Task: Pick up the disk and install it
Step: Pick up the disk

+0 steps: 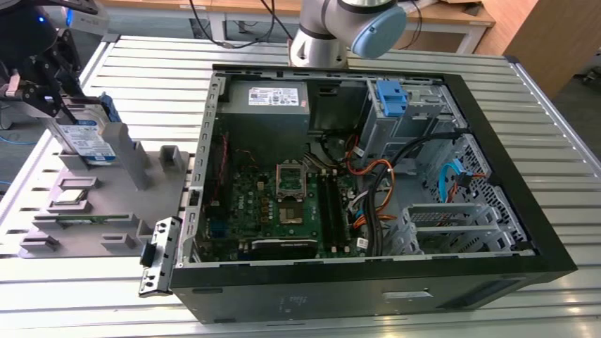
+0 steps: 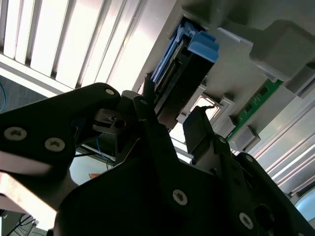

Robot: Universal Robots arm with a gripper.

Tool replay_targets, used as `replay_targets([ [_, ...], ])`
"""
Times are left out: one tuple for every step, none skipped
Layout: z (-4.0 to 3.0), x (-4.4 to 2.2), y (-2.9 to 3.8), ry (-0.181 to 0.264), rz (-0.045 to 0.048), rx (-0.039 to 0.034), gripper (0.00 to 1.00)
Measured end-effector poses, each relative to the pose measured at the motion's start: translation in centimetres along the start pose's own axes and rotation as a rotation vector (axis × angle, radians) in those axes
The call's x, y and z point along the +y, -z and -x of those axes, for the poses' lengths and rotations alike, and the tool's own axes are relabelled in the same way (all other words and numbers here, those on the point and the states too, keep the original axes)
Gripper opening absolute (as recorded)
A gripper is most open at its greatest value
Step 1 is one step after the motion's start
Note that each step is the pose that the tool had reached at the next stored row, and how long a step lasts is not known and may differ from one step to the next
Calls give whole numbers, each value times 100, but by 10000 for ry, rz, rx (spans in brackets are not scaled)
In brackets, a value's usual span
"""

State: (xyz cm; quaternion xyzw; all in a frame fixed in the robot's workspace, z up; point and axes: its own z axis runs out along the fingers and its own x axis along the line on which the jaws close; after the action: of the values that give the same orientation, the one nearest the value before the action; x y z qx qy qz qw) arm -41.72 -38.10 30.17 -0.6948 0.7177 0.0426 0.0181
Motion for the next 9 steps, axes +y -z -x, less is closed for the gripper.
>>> replay_targets([
  [0,0,0,1,0,-1,51],
  [0,1,-1,0,-1,-2,51],
  [0,2,-1,0,-1,-2,51],
  [0,2,0,0,0,-2,51],
  [0,2,-1,0,0,-2,51],
  [0,2,-1,0,0,-2,51],
  [0,2,-1,0,0,-2,51],
  [0,3,0,0,1,-2,51],
  [0,2,-1,0,8,-3,51],
])
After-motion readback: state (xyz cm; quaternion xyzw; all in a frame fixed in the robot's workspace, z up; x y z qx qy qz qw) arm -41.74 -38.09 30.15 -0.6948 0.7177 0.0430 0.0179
